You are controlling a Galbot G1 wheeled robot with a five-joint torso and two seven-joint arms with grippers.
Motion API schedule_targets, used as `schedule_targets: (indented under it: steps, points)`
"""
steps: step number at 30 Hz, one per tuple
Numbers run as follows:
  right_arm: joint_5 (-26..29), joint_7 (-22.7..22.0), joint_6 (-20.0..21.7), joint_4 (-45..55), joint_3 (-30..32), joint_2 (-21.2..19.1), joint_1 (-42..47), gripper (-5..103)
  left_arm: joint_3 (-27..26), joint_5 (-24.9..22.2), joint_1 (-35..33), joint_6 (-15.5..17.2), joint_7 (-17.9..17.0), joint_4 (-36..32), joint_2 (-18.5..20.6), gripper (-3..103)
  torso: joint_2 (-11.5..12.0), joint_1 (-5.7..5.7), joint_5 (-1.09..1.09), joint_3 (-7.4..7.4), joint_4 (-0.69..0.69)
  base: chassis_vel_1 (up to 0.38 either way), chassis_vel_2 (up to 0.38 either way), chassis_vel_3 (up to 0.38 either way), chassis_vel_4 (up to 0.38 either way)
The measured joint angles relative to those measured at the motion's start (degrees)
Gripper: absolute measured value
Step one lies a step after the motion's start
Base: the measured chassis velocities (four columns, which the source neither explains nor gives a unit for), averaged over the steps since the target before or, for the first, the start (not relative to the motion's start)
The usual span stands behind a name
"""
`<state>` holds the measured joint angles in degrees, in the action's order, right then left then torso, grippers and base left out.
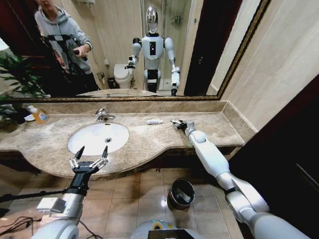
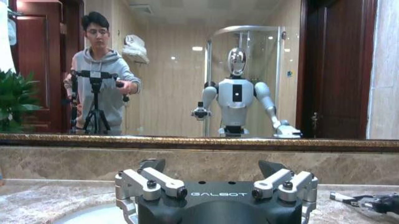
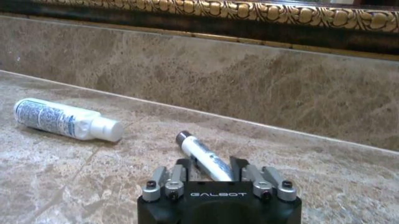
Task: Pick up the trash from the sink and place it in the trash bin.
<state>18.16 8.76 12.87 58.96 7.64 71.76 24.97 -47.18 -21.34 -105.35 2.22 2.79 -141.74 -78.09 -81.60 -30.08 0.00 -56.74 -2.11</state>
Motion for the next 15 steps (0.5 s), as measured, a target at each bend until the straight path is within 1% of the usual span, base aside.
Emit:
schedule_targets:
  steps: [2,3,5,6,7,8,10,11,13,15]
  points:
    - [0.0,0.1,-0.1,0.2,0.2,-0.2,0.4,33,0.0,0.0,0.0,0.0,0.0,0.0,0.0,100,0.0,0.0,0.0,0.0,0.0,0.0,0.0,0.0,0.0]
    - [0.0,0.1,-0.1,0.2,0.2,-0.2,0.4,33,0.0,0.0,0.0,0.0,0.0,0.0,0.0,100,0.0,0.0,0.0,0.0,0.0,0.0,0.0,0.0,0.0]
    - [0.0,0.1,0.0,0.9,0.3,-0.4,0.9,22,0.0,0.0,0.0,0.0,0.0,0.0,0.0,100,0.0,0.0,0.0,0.0,0.0,0.0,0.0,0.0,0.0]
    - [0.0,0.1,0.0,0.9,0.3,-0.4,0.9,22,0.0,0.0,0.0,0.0,0.0,0.0,0.0,100,0.0,0.0,0.0,0.0,0.0,0.0,0.0,0.0,0.0]
    - [0.1,0.1,0.0,1.1,0.3,-0.5,1.0,17,0.0,0.0,0.0,0.0,0.0,0.0,0.0,100,0.0,0.0,0.0,0.0,0.0,0.0,0.0,0.0,0.0]
    - [0.1,0.1,0.1,1.4,0.3,-0.6,1.1,17,0.0,0.0,0.0,0.0,0.0,0.0,0.0,100,0.0,0.0,0.0,0.0,0.0,0.0,0.0,0.0,0.0]
    - [0.4,0.1,0.3,2.1,0.3,-0.7,1.4,8,0.0,0.0,0.0,0.0,0.0,0.0,0.0,100,0.0,0.0,0.0,0.0,0.0,0.0,0.0,0.0,0.0]
    - [0.4,0.1,0.3,2.1,0.3,-0.7,1.4,8,0.0,0.0,0.0,0.0,0.0,0.0,0.0,100,0.0,0.0,0.0,0.0,0.0,0.0,0.0,0.0,0.0]
    - [0.5,0.1,0.6,2.6,0.3,-0.8,1.7,2,0.0,0.0,0.0,0.0,0.0,0.0,0.0,100,0.0,0.0,0.0,0.0,0.0,0.0,0.0,0.0,0.0]
    - [0.6,-0.1,0.8,3.1,0.4,-0.8,1.9,1,0.0,0.0,0.0,0.0,0.0,0.0,0.0,100,0.0,0.0,0.0,0.0,0.0,0.0,0.0,0.0,0.0]
